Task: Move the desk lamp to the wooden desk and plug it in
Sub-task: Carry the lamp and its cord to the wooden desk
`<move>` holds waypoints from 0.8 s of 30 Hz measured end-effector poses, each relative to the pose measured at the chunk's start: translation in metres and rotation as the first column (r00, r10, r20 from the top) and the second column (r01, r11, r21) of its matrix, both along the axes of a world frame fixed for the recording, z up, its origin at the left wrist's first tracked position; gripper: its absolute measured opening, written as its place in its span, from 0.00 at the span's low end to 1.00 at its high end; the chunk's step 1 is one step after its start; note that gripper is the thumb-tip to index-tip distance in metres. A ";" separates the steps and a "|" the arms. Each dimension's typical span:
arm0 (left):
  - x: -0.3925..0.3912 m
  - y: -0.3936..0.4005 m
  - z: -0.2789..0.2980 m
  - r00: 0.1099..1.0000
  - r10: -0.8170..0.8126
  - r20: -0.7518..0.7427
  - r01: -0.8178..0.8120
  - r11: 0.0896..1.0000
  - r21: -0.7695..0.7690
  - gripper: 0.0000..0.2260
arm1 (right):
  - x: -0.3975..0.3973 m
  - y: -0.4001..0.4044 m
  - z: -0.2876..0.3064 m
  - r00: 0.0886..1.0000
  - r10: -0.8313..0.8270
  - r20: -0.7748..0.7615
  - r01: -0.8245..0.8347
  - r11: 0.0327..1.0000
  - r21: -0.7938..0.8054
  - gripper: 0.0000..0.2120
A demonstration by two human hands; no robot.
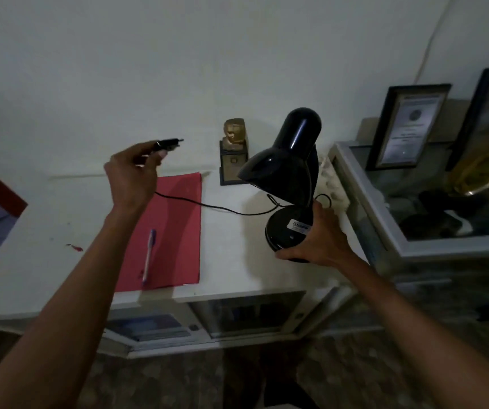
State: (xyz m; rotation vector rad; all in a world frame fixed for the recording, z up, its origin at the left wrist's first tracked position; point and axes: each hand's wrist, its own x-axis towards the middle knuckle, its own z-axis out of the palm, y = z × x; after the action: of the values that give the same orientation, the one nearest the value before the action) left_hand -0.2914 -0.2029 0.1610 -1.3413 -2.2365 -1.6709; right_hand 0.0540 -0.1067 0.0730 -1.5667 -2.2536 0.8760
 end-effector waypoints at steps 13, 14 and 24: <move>0.136 0.006 -0.019 0.782 -0.610 -0.125 0.580 0.787 -0.208 0.09 | 0.116 -0.112 0.024 0.972 -0.179 -0.154 0.190 0.980 0.059 0.65; 0.154 0.008 -0.020 0.743 -0.656 -0.133 0.623 0.751 -0.219 0.09 | 0.130 -0.120 0.025 0.964 -0.207 -0.165 0.220 0.974 0.063 0.64; 0.368 0.042 -0.007 0.405 -0.894 -0.191 0.886 0.436 -0.158 0.10 | 0.307 -0.191 0.023 0.831 -0.526 -0.182 0.547 0.832 0.092 0.57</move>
State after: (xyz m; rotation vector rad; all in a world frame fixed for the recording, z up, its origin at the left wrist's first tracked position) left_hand 0.0765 -0.1606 0.1539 -2.9084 -1.3621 -1.4253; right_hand 0.3609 -0.2980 0.0959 -1.8561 -1.5888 0.6271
